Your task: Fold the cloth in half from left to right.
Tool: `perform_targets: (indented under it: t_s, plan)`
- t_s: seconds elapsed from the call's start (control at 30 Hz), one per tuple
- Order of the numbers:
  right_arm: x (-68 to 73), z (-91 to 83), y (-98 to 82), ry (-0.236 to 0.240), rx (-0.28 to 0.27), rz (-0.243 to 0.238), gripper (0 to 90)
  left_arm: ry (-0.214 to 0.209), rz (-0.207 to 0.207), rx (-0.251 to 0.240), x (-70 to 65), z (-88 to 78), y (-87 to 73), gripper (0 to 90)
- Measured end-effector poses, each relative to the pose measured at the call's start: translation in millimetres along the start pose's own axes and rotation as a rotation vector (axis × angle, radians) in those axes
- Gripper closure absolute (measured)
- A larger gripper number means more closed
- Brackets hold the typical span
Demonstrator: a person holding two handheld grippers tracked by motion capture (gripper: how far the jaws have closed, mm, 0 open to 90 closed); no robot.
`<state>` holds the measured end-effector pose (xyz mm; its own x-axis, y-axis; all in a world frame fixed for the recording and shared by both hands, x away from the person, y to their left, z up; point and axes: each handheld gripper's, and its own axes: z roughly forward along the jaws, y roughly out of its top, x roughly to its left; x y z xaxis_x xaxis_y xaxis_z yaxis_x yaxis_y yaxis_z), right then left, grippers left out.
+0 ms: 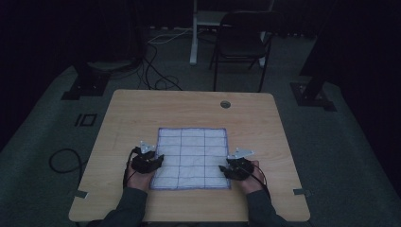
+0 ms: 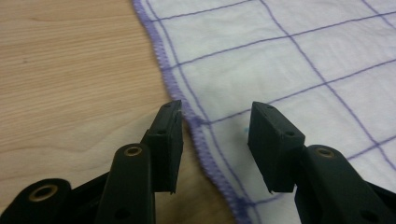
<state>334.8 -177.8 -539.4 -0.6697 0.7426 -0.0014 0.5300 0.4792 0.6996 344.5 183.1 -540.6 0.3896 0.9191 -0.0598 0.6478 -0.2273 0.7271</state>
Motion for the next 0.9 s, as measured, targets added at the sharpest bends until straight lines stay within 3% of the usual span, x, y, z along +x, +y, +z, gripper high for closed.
perform_targets:
  t_s: [0.1, 0.23, 0.27, 0.33, 0.47, 0.53, 0.73, 0.9]
  plan:
    - [0.2, 0.0, -0.2, -0.002, -0.002, 0.0, 52.9, 0.015, 0.016, 0.001, -3.2, 0.4, -0.1, 58.8]
    - [-0.9, 0.2, 0.0, 0.009, -0.007, 0.017, 52.9, 0.002, 0.01, 0.006, -1.8, 0.2, 0.9, 76.0]
    - [-2.3, 0.1, 0.1, 0.017, -0.016, 0.042, 55.2, -0.005, 0.008, 0.007, -1.3, 0.3, 1.1, 80.4]
    - [-4.2, -0.7, 1.8, -0.009, -0.039, 0.055, 58.5, -0.017, 0.006, 0.014, 0.9, 0.2, 1.9, 84.8]
    - [-6.6, -2.1, 7.3, -0.032, -0.073, 0.056, 76.0, -0.021, -0.001, 0.023, 5.1, -0.9, 2.3, 86.6]
    - [-7.2, -0.2, 9.2, -0.044, -0.08, 0.057, 80.3, -0.015, -0.006, 0.024, 7.6, -1.5, 2.4, 86.9]
    - [-10.1, 8.7, 14.8, -0.056, -0.079, 0.068, 80.3, -0.003, -0.028, 0.033, 17.9, -4.1, 2.3, 87.5]
    - [-7.8, 18.9, 18.1, -0.029, -0.056, 0.047, 80.6, -0.024, -0.049, 0.033, 22.4, -5.3, 1.9, 88.0]
